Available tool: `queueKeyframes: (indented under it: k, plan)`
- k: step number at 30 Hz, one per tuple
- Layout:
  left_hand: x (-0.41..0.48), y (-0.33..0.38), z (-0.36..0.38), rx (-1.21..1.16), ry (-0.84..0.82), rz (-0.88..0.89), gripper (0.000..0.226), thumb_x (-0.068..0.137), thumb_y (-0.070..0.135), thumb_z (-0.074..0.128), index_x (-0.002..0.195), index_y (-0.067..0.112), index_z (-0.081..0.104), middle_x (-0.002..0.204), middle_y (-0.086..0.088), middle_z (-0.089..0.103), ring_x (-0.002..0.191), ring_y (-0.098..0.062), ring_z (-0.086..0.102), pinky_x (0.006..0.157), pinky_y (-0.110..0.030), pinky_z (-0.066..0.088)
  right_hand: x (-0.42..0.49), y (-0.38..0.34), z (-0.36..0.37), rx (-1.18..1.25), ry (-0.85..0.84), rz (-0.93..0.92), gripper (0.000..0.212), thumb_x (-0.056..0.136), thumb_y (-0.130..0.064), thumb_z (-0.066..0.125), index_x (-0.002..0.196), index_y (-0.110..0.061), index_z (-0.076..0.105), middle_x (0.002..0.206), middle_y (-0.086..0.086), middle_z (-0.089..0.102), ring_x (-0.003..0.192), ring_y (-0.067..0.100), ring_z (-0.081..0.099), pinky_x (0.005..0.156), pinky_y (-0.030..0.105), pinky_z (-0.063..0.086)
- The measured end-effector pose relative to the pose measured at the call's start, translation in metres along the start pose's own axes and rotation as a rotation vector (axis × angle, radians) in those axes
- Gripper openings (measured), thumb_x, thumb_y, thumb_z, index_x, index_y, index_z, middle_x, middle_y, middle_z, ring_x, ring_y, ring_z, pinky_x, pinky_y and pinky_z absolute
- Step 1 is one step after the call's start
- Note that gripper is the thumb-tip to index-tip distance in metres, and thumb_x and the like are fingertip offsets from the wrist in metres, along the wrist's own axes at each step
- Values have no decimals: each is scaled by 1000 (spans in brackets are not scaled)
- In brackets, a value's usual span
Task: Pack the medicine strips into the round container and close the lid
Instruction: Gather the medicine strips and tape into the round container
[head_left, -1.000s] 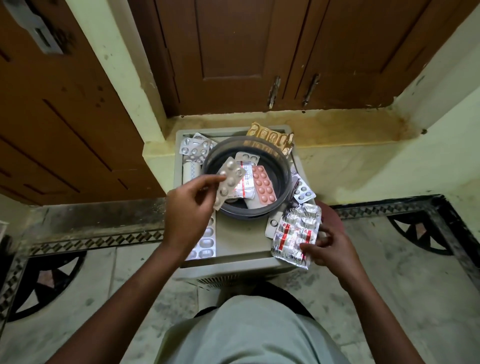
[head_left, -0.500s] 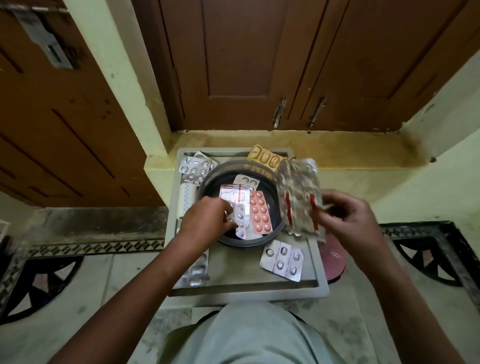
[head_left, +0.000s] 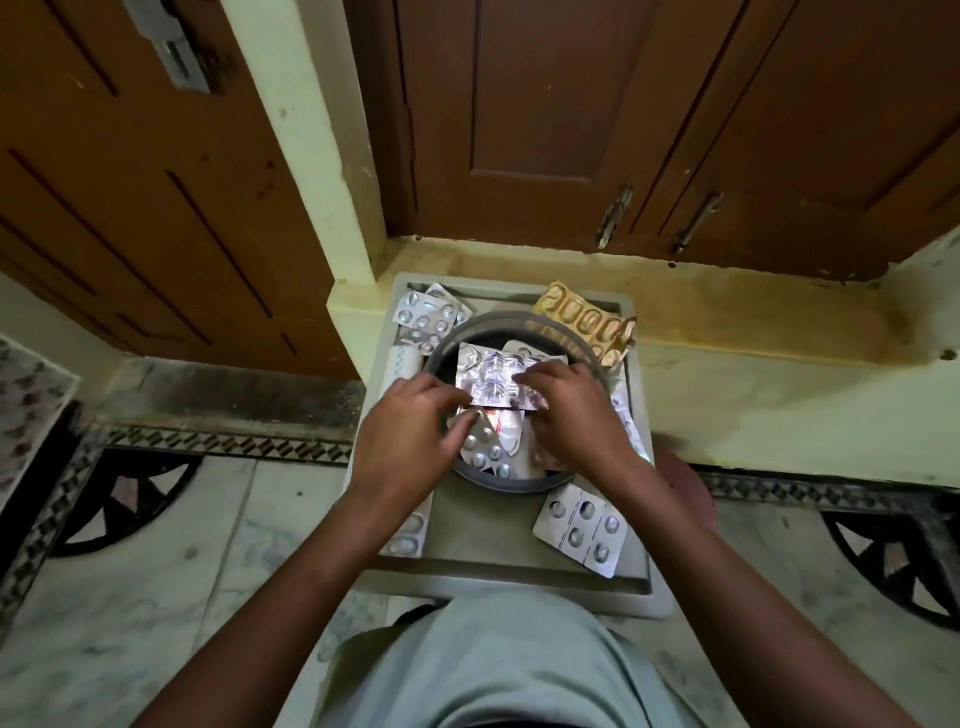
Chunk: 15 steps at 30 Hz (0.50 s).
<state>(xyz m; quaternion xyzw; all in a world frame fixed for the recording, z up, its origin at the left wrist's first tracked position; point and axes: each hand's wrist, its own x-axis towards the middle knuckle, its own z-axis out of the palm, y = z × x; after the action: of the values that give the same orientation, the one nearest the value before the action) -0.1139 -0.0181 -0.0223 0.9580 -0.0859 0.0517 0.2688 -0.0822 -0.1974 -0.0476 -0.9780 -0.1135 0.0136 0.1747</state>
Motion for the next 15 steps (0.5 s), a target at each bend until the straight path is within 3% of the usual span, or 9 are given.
queueKeyframes:
  k: [4, 7, 11, 15]
  plan:
    - [-24, -24, -2, -77, 120, -127, 31, 87, 22, 59, 117, 16, 59, 115, -4, 60, 102, -18, 56, 80, -25, 42, -17, 18, -26, 332, 352, 190, 27, 80, -4, 61, 105, -13, 66, 106, 8, 65, 94, 23, 58, 78, 32, 49]
    - [-49, -48, 16, 4, 24, -255, 55, 87, 31, 58, 136, 15, 40, 141, -10, 43, 127, -27, 43, 99, -40, 40, -42, 51, -30, 437, 486, 425, 21, 81, -5, 62, 100, -11, 66, 99, 11, 66, 78, 19, 61, 65, 22, 47]
    - [-75, -62, 39, -24, -76, -375, 87, 72, 39, 73, 142, 17, 27, 149, -13, 30, 135, -31, 30, 108, -43, 31, -71, 77, -14, 379, 225, 597, 36, 74, -21, 74, 107, -10, 64, 101, 14, 65, 79, 20, 60, 68, 25, 43]
    - [-79, -65, 40, -213, -16, -438, 83, 69, 30, 78, 139, 19, 34, 146, -6, 37, 133, -22, 35, 101, -29, 29, -78, 73, -3, 313, 140, 555, 48, 67, -21, 81, 110, -7, 65, 94, 14, 67, 79, 24, 61, 70, 27, 41]
